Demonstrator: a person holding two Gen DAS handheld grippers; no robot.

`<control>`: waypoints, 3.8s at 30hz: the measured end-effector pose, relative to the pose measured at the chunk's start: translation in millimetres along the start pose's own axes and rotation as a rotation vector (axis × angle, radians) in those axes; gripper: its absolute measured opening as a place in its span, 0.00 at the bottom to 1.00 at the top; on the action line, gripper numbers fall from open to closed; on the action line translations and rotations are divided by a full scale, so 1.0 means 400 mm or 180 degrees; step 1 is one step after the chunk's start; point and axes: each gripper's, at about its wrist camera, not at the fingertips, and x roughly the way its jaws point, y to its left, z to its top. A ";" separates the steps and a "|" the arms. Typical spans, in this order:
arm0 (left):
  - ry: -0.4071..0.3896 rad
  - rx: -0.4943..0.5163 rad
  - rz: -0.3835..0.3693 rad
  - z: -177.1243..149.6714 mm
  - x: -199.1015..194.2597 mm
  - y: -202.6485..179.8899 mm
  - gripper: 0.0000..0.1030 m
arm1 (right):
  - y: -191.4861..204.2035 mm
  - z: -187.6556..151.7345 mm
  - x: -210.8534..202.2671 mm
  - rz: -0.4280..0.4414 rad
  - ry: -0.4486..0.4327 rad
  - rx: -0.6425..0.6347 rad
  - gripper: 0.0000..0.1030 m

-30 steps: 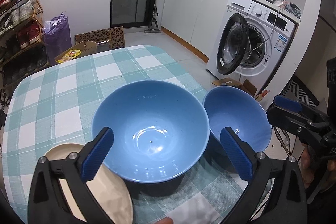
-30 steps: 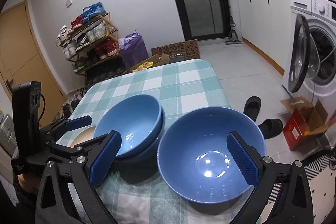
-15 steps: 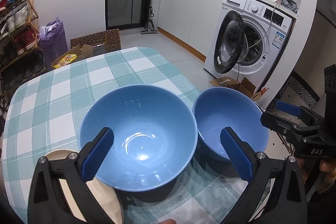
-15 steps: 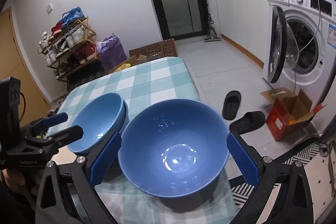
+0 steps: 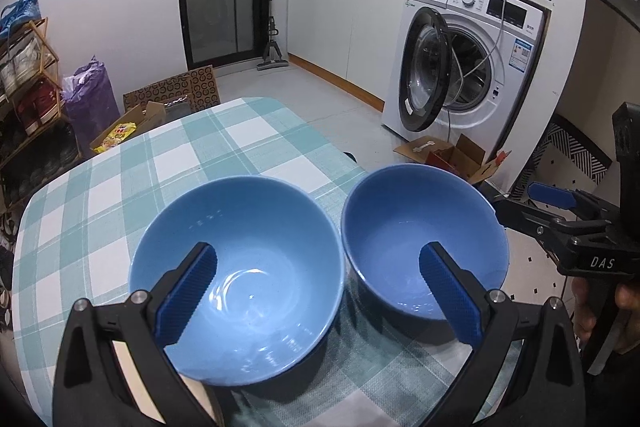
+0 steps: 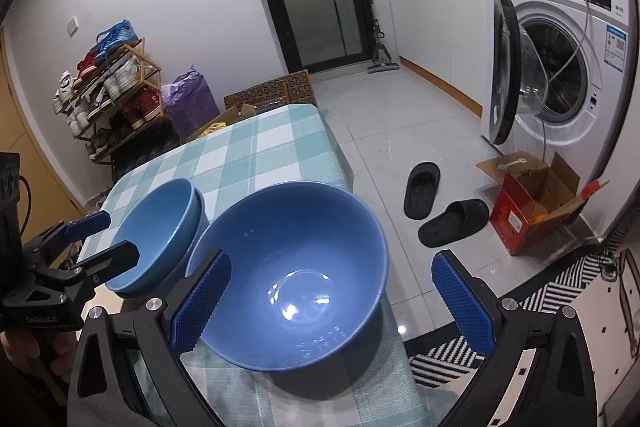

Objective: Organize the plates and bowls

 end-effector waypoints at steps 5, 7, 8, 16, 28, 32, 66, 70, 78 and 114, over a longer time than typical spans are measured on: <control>0.0052 -0.0010 -0.0042 0.016 0.024 -0.016 0.99 | -0.021 0.001 0.003 0.0021 0.0043 0.0064 0.99; 0.0069 -0.0031 -0.0079 0.022 0.032 -0.021 0.98 | -0.026 -0.001 0.014 0.0069 0.0150 0.0087 0.99; 0.0071 -0.0045 -0.0100 0.025 0.037 -0.023 0.98 | -0.030 -0.003 0.021 0.0166 0.0214 0.0133 0.99; 0.0047 0.0108 -0.0134 0.032 0.060 -0.063 0.98 | -0.039 -0.024 0.067 0.0048 0.0401 0.0086 0.99; 0.0052 0.0320 -0.0210 0.013 0.078 -0.106 0.98 | -0.053 -0.058 0.126 0.0013 0.0609 -0.0051 0.96; 0.0073 0.0371 -0.0224 0.006 0.084 -0.121 0.98 | -0.061 -0.064 0.137 -0.0015 0.0663 -0.0057 0.83; 0.0056 0.0389 -0.0433 -0.036 0.047 -0.130 0.69 | -0.114 -0.085 0.155 0.0063 0.0782 0.0004 0.73; 0.0094 0.0439 -0.0400 -0.040 0.059 -0.140 0.69 | -0.114 -0.087 0.159 0.0063 0.0792 -0.0002 0.73; 0.0158 0.0480 -0.0374 -0.045 0.077 -0.154 0.69 | -0.109 -0.089 0.162 0.0088 0.0793 -0.0030 0.73; 0.0373 0.0458 -0.0260 -0.051 0.132 -0.185 0.59 | -0.152 -0.067 0.104 0.0060 0.0566 0.0021 0.56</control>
